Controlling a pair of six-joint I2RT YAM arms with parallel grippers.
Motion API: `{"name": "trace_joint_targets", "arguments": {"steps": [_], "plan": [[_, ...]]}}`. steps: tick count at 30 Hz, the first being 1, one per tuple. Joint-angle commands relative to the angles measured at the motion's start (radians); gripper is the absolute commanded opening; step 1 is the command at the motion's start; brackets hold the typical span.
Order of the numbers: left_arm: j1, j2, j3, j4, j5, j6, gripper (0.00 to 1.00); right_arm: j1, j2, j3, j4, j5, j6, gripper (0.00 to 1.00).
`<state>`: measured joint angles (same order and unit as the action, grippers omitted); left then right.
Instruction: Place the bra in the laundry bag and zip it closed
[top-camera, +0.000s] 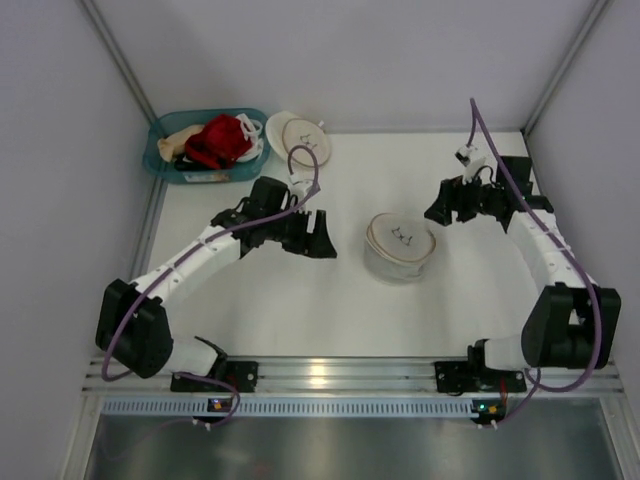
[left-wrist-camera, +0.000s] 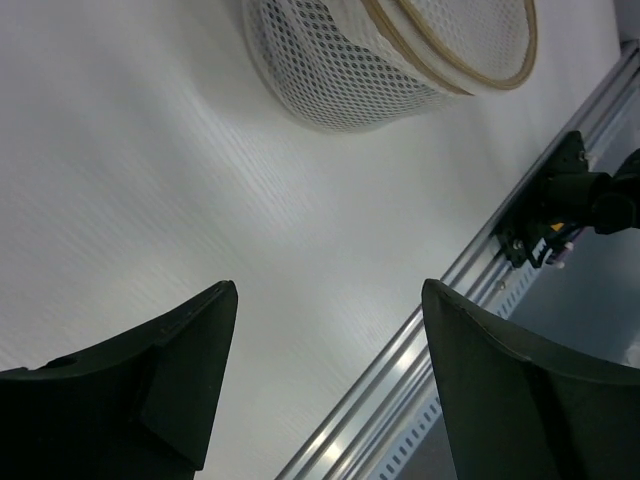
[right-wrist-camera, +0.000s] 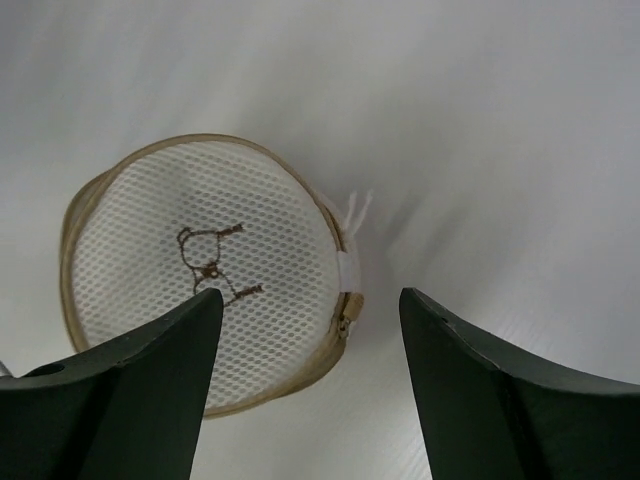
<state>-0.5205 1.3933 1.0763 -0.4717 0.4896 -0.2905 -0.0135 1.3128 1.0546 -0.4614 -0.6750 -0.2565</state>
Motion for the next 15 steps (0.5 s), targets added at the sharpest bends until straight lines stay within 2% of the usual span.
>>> {"name": "trace_joint_targets", "arguments": {"steps": [1,7,12,15], "plan": [[-0.021,-0.021,-0.058,0.179,0.158,-0.137,0.8,-0.058,0.095,0.064,0.032,-0.083,0.215,0.72],[-0.026,0.033,-0.096,0.229,0.159,-0.176,0.79,-0.149,0.256,0.022,0.184,-0.146,0.465,0.72],[-0.052,0.064,-0.2,0.416,0.191,-0.358,0.8,-0.154,0.279,-0.106,0.36,-0.225,0.662,0.77],[-0.053,0.114,-0.213,0.516,0.185,-0.413,0.8,-0.149,0.273,-0.157,0.398,-0.267,0.72,0.77]]}}
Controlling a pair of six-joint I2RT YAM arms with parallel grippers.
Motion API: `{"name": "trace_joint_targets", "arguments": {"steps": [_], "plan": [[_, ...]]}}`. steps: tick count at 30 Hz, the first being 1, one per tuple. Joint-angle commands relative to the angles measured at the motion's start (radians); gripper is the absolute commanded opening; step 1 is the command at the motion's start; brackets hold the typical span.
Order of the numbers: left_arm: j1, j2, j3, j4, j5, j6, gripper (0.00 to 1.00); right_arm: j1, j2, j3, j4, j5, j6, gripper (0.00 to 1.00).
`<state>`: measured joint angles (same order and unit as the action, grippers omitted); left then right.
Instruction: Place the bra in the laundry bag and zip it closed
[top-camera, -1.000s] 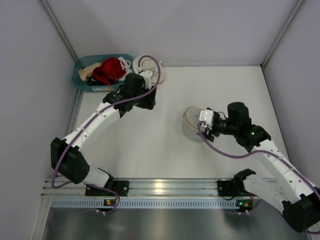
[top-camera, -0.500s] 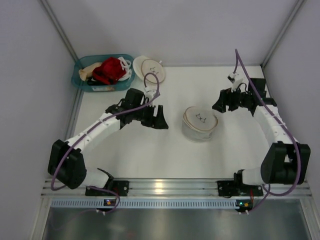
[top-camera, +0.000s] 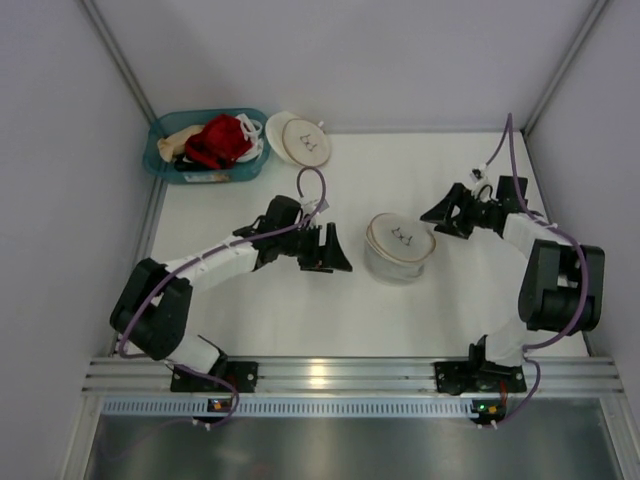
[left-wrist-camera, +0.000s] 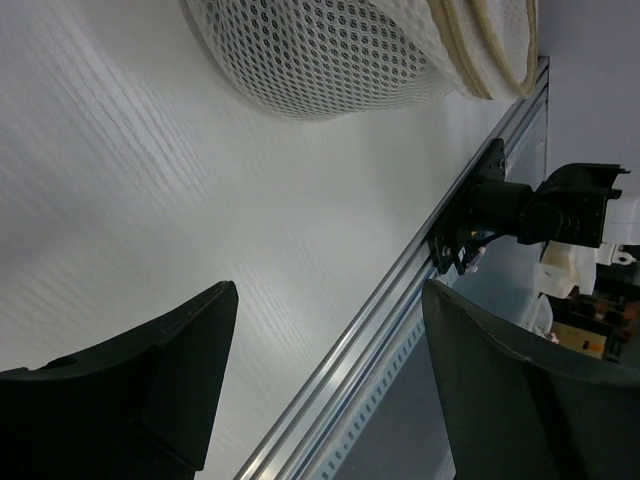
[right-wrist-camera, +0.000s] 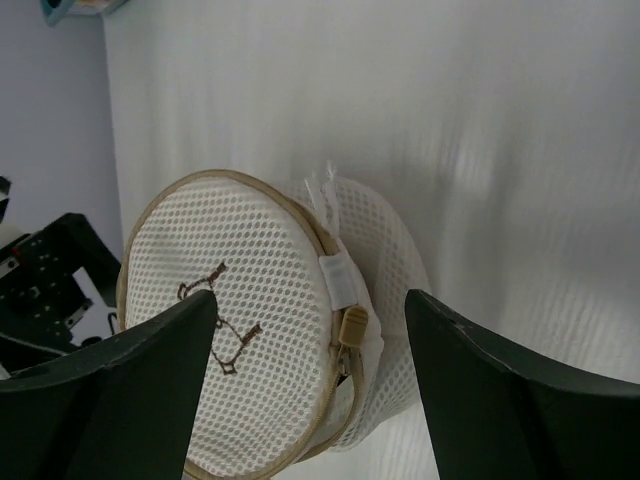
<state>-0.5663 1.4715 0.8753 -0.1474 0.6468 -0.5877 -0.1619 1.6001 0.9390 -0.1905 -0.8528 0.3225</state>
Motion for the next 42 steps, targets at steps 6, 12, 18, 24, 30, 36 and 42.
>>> {"name": "trace_joint_targets", "arguments": {"steps": [6,12,18,24,30,36,42], "plan": [[-0.004,0.122,0.065,0.203,0.024,-0.13,0.8,0.005,-0.069,-0.149,0.028,-0.135,0.086,0.77],[0.022,0.131,0.06,0.235,0.002,-0.161,0.81,0.027,-0.253,-0.253,-0.111,-0.284,0.02,0.8],[0.081,0.176,0.091,0.287,0.01,-0.198,0.81,0.154,-0.445,-0.287,-0.268,-0.336,-0.141,0.9],[0.144,0.144,0.108,0.238,0.031,-0.152,0.81,0.11,-0.514,-0.183,-0.567,-0.285,-0.494,0.95],[0.193,0.11,0.082,0.183,0.04,-0.127,0.8,0.012,-0.464,-0.046,-0.547,-0.203,-0.476,0.94],[0.198,0.093,0.062,0.163,0.044,-0.123,0.79,-0.068,-0.303,-0.022,-0.494,-0.055,-0.36,0.95],[0.224,0.101,0.074,0.123,0.059,-0.109,0.79,-0.065,-0.149,-0.114,-0.267,-0.095,-0.131,0.97]]}}
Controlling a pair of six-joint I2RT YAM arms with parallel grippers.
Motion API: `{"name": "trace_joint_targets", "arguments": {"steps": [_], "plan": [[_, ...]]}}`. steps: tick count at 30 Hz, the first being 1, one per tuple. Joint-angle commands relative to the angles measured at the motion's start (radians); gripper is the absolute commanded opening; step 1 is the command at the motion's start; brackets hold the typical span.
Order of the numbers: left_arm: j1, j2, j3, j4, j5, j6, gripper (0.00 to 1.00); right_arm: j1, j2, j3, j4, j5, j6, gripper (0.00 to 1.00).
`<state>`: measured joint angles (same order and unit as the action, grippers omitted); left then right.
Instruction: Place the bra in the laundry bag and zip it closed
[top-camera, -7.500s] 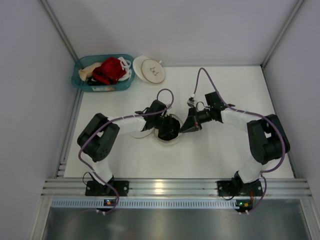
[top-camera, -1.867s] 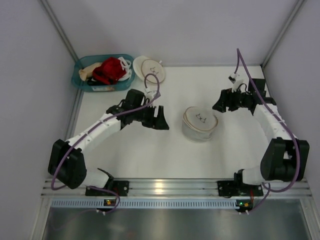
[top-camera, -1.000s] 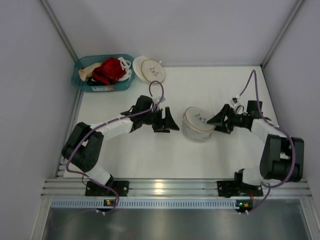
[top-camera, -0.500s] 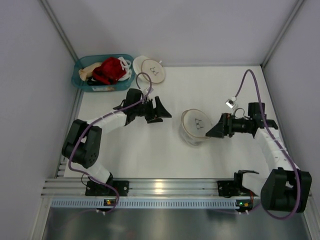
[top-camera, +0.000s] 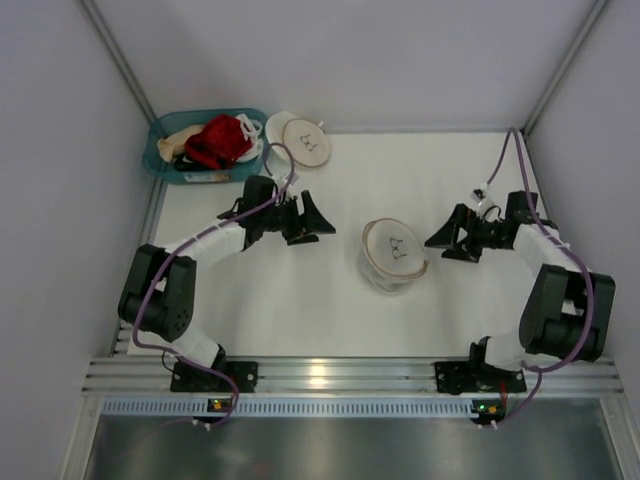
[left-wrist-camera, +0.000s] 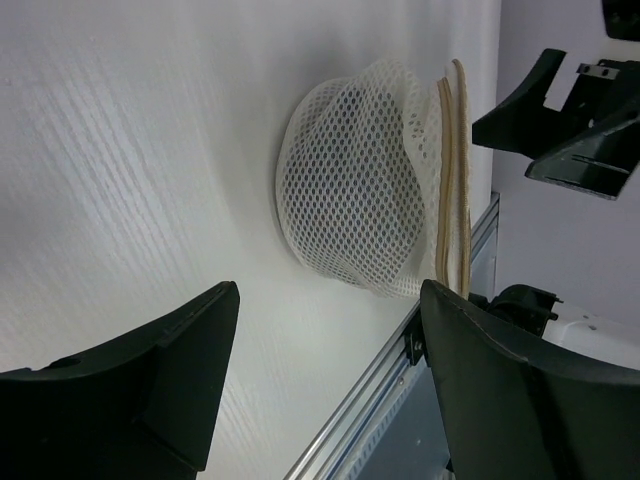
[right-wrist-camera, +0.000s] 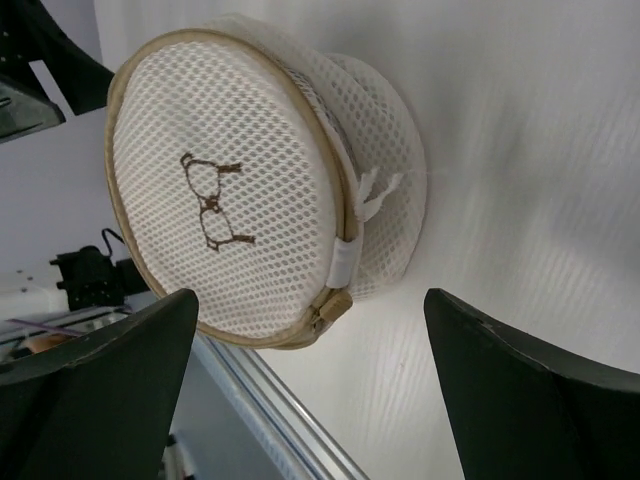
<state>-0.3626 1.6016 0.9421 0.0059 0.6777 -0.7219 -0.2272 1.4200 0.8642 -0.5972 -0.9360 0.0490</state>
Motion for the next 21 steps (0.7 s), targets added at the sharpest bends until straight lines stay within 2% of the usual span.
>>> {"name": "trace_joint_targets", "arguments": {"steps": [1,4,7,10,14,18,21], "plan": [[0.027,-0.028,0.014,-0.043,0.029,0.033,0.78,0.009,0.055,-0.053,0.172,-0.036,0.205,0.97],[0.056,-0.028,0.044,-0.115,0.029,0.081,0.78,0.06,0.074,-0.131,0.313,-0.066,0.326,0.97],[0.112,-0.055,0.046,-0.136,0.037,0.102,0.78,0.152,0.08,-0.278,0.566,-0.08,0.506,0.98],[0.14,-0.063,0.046,-0.15,0.049,0.105,0.78,0.208,0.063,-0.338,0.668,-0.083,0.618,0.99],[0.152,-0.066,0.038,-0.153,0.054,0.099,0.78,0.343,0.074,-0.358,0.853,-0.044,0.751,0.99],[0.162,-0.075,0.038,-0.153,0.052,0.102,0.78,0.449,0.175,-0.327,1.057,0.008,0.897,0.99],[0.172,-0.094,0.043,-0.164,0.046,0.12,0.79,0.502,0.227,-0.251,1.111,0.026,0.943,0.99]]}}
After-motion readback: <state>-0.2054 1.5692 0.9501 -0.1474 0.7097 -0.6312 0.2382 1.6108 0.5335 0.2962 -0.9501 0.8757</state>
